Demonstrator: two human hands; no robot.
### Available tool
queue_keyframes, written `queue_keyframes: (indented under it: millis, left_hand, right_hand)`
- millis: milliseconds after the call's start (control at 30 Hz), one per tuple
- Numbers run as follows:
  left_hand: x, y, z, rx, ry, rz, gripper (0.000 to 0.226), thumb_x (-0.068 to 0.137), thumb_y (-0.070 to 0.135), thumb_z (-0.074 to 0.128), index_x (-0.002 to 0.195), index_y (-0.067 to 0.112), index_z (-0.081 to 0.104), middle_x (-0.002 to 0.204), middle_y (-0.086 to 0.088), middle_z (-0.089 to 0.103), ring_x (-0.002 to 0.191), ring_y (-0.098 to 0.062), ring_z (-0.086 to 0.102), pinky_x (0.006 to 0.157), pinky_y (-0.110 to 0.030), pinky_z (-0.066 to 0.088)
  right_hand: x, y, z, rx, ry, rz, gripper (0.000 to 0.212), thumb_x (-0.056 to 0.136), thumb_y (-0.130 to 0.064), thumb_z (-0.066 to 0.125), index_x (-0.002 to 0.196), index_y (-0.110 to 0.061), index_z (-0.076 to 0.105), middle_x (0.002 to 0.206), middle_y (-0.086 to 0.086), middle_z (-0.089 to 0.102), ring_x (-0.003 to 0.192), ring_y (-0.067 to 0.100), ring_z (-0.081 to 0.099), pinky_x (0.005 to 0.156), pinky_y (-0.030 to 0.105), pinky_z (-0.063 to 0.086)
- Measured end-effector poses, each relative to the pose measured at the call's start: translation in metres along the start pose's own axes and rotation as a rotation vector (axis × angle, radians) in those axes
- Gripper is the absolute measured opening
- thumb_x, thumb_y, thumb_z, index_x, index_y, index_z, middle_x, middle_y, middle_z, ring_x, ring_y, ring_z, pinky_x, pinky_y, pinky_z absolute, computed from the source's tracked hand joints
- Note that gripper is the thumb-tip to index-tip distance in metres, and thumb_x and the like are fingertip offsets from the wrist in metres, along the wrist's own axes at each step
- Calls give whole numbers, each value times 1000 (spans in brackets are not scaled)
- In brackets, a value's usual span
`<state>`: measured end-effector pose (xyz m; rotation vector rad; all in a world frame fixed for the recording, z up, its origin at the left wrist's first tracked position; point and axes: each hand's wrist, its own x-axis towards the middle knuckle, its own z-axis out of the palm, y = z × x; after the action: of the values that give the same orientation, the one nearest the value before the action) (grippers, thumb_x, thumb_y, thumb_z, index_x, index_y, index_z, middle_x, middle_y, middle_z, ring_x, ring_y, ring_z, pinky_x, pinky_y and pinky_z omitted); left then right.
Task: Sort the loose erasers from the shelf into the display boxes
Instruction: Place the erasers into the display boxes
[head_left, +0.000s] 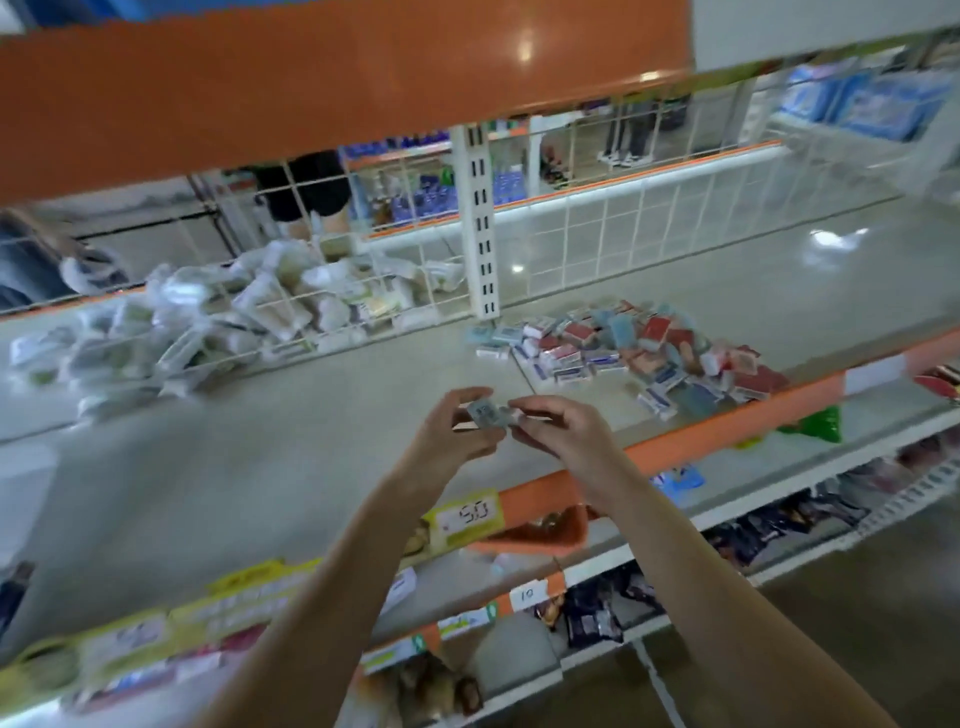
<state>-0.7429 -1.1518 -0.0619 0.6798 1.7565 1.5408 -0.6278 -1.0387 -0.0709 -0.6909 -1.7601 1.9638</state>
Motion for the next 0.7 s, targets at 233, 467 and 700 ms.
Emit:
queue_keyframes:
  millis: [233, 467, 700]
  left_hand:
    - [-40, 8, -48, -251, 118, -152, 20, 91, 16, 57, 110, 10, 62, 88, -1, 59, 75, -12, 56, 68, -21, 52]
    - [-97, 6, -128, -443, 297, -153, 28, 98, 24, 43, 95, 1, 60, 70, -8, 69, 58, -15, 66, 54, -24, 55]
    - [-175, -2, -220, -385, 348, -52, 25, 101, 15, 33, 100, 12, 58, 76, -9, 71, 59, -14, 65, 59, -22, 55]
  right_hand:
    - [-10, -5, 62, 212, -13, 50, 22, 93, 2, 50, 112, 6, 59, 93, 17, 66, 78, 19, 68, 78, 21, 56]
    - [-32, -10, 139, 372, -87, 149, 17, 94, -1, 48, 96, -5, 65, 84, 11, 70, 76, 16, 70, 74, 20, 57]
    - [-67, -4, 251, 394, -160, 112, 19, 94, 1, 46, 97, -5, 64, 78, 10, 71, 74, 18, 70, 78, 26, 57]
